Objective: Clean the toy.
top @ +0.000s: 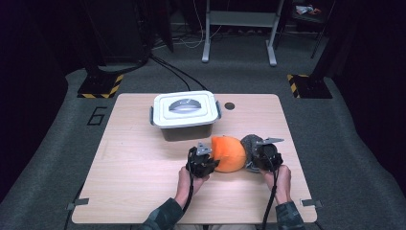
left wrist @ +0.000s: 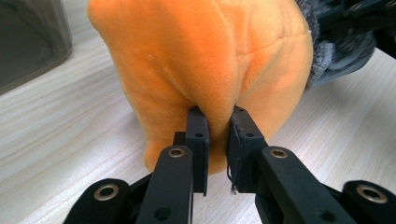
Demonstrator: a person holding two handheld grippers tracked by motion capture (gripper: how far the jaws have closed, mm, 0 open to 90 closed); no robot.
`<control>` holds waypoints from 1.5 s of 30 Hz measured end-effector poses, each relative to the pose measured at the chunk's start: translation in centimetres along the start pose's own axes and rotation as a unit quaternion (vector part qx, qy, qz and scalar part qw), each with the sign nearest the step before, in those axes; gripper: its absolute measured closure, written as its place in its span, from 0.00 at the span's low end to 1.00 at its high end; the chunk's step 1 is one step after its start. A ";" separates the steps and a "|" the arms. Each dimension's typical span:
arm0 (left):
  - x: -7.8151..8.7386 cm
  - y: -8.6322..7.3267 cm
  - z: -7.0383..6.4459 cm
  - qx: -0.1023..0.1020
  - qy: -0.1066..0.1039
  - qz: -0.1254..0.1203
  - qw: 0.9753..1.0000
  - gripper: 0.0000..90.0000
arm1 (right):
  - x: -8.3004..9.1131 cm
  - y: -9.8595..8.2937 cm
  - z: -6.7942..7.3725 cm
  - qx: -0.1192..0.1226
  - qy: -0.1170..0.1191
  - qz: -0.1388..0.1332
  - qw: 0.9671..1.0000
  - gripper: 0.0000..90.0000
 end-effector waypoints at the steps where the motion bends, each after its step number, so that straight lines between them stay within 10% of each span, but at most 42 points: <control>1: 0.0 0.0 0.0 0.000 0.000 0.000 1.000 0.89 | 0.4 0.2 0.0 0.001 -0.002 -0.007 1.000 0.84; 12: 0.1 0.0 -0.2 -0.007 0.003 -0.003 1.000 0.89 | 4.8 3.5 2.3 0.044 0.032 -0.099 0.994 0.84; 22: 0.1 0.0 -0.1 -0.005 0.002 0.000 1.000 0.88 | 3.4 5.1 5.6 0.087 0.046 -0.088 0.991 0.84; 45: -0.1 0.1 -0.1 -0.007 0.001 -0.001 1.000 0.89 | 1.7 2.0 1.3 0.022 0.004 -0.039 0.999 0.84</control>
Point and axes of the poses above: each handheld gripper's, and its own axes: x roughly backward along the jaws, y roughly out of its top, z roughly to its left, the point moved 1 cm from there along -x, roughly forward along the jaws, and after that the axes turned 15 degrees about x, right-handed, at the moved point
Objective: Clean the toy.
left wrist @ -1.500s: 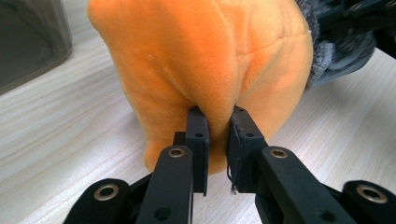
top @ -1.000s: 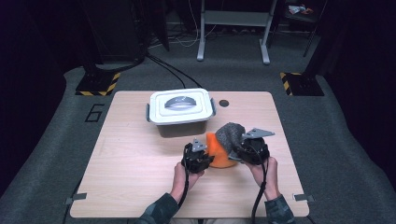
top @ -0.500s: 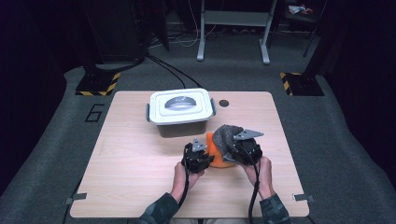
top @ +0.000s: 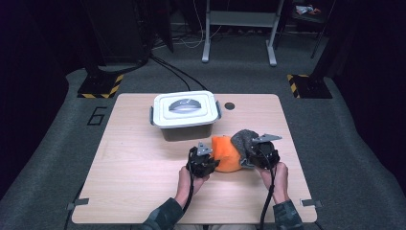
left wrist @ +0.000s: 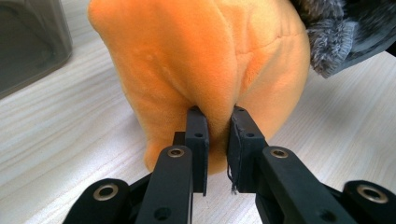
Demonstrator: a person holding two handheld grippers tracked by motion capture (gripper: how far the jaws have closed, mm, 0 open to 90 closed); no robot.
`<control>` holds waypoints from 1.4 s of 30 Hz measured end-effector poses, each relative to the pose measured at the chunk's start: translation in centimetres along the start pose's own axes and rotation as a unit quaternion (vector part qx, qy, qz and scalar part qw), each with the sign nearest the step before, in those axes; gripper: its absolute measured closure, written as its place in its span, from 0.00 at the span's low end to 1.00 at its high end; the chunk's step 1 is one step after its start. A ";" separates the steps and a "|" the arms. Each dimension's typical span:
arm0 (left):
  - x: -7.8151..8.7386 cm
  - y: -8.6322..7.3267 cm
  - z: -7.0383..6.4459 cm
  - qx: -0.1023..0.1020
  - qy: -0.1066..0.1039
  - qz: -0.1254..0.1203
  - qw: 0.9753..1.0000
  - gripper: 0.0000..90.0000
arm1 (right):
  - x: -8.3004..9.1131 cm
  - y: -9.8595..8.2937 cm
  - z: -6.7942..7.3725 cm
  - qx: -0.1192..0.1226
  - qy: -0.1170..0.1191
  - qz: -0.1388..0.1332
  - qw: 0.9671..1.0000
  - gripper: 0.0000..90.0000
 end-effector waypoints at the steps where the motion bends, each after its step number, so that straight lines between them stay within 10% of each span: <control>1: 0.0 0.0 0.0 0.000 0.000 0.000 1.000 0.89 | -0.3 -0.3 -0.2 -0.003 0.000 0.005 1.000 0.84; 13: 0.0 0.0 0.1 -0.001 0.002 0.001 1.000 0.89 | -2.6 -2.6 -1.4 -0.032 0.009 0.049 0.998 0.84; 29: -0.1 0.0 0.2 0.003 0.002 0.000 1.000 0.88 | 2.8 1.2 0.5 0.016 -0.002 -0.043 0.999 0.84; 42: 0.1 0.1 0.3 0.006 0.002 -0.008 1.000 0.80 | 0.5 2.0 2.3 0.033 0.010 -0.021 0.999 0.84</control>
Point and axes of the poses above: each handheld gripper's, and its own axes: x roughly backward along the jaws, y roughly out of its top, z roughly to its left, the point moved 1 cm from there along -x, roughly forward along the jaws, and after that the axes turned 15 degrees about x, right-handed, at the moved point
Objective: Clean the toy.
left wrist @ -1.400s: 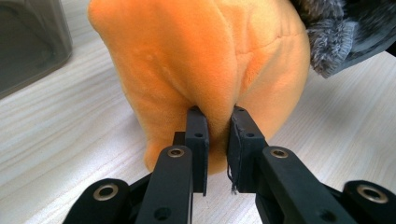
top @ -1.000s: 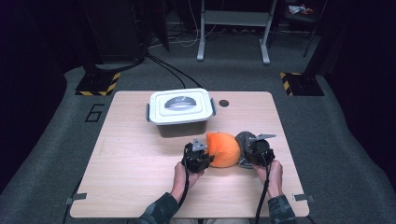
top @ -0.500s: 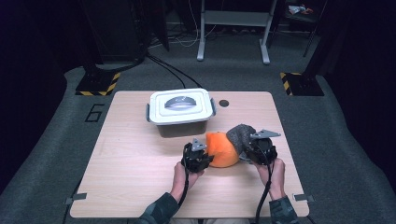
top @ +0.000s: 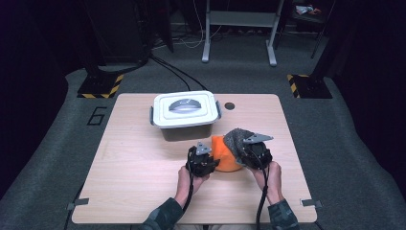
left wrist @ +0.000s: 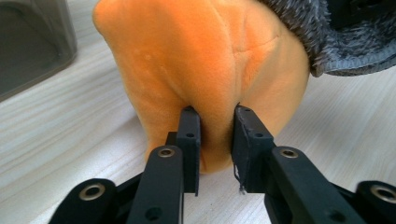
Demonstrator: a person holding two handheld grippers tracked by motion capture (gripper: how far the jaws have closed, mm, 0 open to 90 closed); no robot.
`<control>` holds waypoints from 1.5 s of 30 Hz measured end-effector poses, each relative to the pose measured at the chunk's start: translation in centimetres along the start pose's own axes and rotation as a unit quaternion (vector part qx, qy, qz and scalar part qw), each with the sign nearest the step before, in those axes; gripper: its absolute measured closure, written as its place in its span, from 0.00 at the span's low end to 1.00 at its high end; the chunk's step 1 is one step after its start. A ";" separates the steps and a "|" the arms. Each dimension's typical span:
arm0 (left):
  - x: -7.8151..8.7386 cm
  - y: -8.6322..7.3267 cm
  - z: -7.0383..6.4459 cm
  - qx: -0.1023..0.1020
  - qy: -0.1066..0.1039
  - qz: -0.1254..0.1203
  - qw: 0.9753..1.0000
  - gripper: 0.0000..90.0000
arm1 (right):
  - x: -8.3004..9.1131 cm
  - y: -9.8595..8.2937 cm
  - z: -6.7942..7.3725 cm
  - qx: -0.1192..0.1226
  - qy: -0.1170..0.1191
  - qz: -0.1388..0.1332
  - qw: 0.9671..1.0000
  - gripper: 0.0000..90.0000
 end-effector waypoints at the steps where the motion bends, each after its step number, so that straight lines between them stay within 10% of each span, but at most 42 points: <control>1: 0.1 0.0 0.0 0.000 0.000 -0.002 1.000 0.79 | 0.0 0.0 -0.1 0.003 0.001 0.000 1.000 0.84; 15: -0.3 -0.5 -0.3 -0.027 0.030 0.003 0.999 0.53 | -0.6 0.2 -0.6 -0.001 0.002 0.001 1.000 0.84; 26: -0.5 -0.3 -0.7 -0.045 0.026 0.000 0.999 0.90 | 0.0 -0.2 -0.8 -0.005 -0.005 -0.005 1.000 0.84; 39: 0.6 0.4 -1.6 -0.024 -0.024 -0.001 0.999 0.93 | 3.0 1.0 0.5 0.014 0.004 -0.049 0.999 0.84; 45: 0.5 0.2 -1.3 -0.019 -0.019 0.006 1.000 0.93 | 1.3 1.3 1.5 0.028 0.014 -0.027 0.999 0.84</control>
Point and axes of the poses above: each handheld gripper's, and its own axes: x roughly backward along the jaws, y roughly out of its top, z roughly to its left, the point moved 1 cm from there along -x, roughly forward along the jaws, and after that the axes turned 15 degrees about x, right-handed, at the moved point
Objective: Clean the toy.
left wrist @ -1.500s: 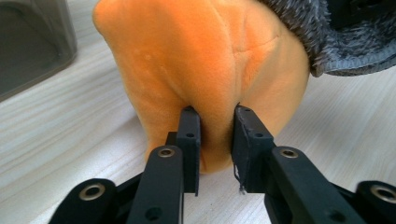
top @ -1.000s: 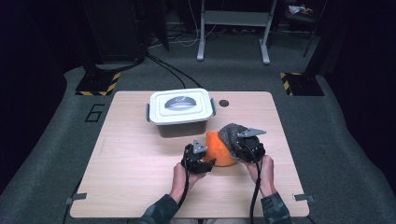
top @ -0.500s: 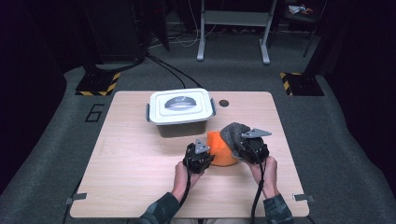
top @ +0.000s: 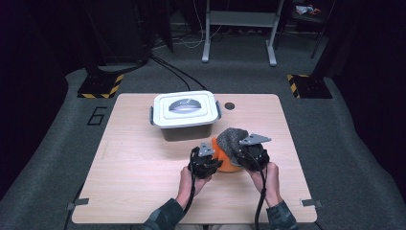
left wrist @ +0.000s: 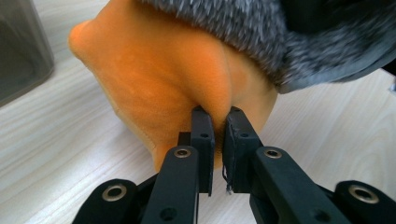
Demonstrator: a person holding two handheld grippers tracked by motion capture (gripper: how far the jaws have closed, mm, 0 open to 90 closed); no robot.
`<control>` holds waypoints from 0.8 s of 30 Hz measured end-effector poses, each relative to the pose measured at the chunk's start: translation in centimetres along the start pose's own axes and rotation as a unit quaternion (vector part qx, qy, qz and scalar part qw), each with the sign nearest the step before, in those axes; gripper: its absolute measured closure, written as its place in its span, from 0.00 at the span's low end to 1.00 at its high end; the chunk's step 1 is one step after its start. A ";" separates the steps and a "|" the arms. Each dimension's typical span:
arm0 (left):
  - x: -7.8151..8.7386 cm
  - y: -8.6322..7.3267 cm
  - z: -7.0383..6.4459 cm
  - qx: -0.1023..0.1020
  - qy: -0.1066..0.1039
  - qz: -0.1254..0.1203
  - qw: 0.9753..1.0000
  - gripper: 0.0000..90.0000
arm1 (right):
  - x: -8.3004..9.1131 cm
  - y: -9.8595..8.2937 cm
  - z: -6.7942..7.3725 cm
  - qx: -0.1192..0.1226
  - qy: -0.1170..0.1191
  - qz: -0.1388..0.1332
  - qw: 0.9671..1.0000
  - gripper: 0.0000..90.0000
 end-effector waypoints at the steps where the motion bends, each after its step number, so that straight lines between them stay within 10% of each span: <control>1: -0.1 0.0 0.1 -0.004 0.007 0.001 1.000 0.93 | -0.6 -0.1 0.1 0.002 0.001 0.003 1.000 0.84; 24: -0.5 -0.6 1.1 0.007 0.019 0.002 1.000 0.91 | -1.2 -2.9 -2.5 -0.042 -0.030 0.033 0.998 0.84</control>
Point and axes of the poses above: each handheld gripper's, and its own axes: x roughly backward along the jaws, y roughly out of its top, z roughly to its left, the point moved 1 cm from there along -x, roughly forward along the jaws, and after that the axes turned 15 degrees about x, right-handed, at the moved point
